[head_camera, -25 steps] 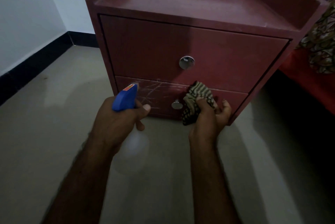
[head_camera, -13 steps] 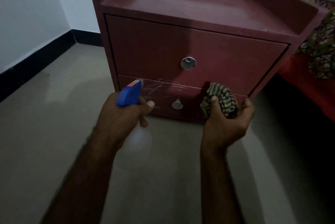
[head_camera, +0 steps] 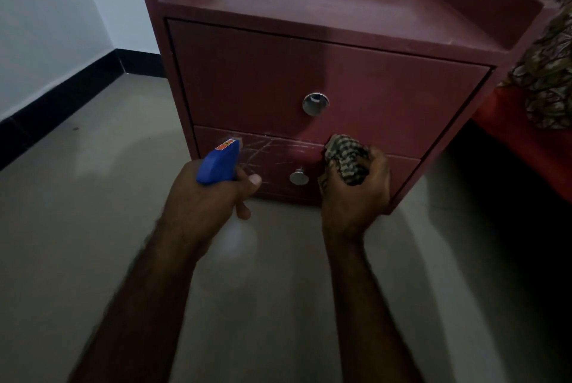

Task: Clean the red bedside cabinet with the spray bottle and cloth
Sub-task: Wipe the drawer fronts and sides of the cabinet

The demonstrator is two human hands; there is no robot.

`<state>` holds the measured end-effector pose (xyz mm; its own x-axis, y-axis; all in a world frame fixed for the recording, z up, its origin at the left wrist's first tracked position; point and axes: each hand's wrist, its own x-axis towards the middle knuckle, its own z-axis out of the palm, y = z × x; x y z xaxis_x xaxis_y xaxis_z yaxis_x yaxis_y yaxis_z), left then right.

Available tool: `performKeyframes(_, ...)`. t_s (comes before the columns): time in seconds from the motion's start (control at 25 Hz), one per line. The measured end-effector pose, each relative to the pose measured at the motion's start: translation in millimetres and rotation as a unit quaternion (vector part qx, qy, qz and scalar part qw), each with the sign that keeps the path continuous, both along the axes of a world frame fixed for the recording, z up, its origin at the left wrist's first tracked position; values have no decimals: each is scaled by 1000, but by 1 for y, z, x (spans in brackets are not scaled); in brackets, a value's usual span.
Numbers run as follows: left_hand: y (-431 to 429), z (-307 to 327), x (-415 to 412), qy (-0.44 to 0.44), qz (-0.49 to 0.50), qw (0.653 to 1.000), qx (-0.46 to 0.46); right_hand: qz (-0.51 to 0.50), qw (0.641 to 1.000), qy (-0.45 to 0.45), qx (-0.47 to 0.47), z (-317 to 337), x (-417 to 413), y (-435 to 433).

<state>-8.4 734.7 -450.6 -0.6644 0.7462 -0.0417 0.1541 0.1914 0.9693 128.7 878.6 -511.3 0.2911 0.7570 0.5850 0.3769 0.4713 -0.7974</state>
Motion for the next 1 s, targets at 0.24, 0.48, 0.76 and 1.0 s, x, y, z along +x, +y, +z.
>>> performKeyframes(0.24, 2, -2, -5, 5, -2, 1000, 8, -42, 999, 12, 10, 3, -11, 4)
performKeyframes(0.48, 2, -4, -5, 4, -1, 1000, 10, -1, 1000, 1, -18, 0, -20, -2)
performKeyframes(0.76, 5, -5, -5, -7, 9, 1000, 10, 38, 999, -22, -20, 7, -37, -14)
performKeyframes(1.0, -1, -12, -16, -9, 21, 1000, -1, 9, 999, 12, -33, 12, -46, -11)
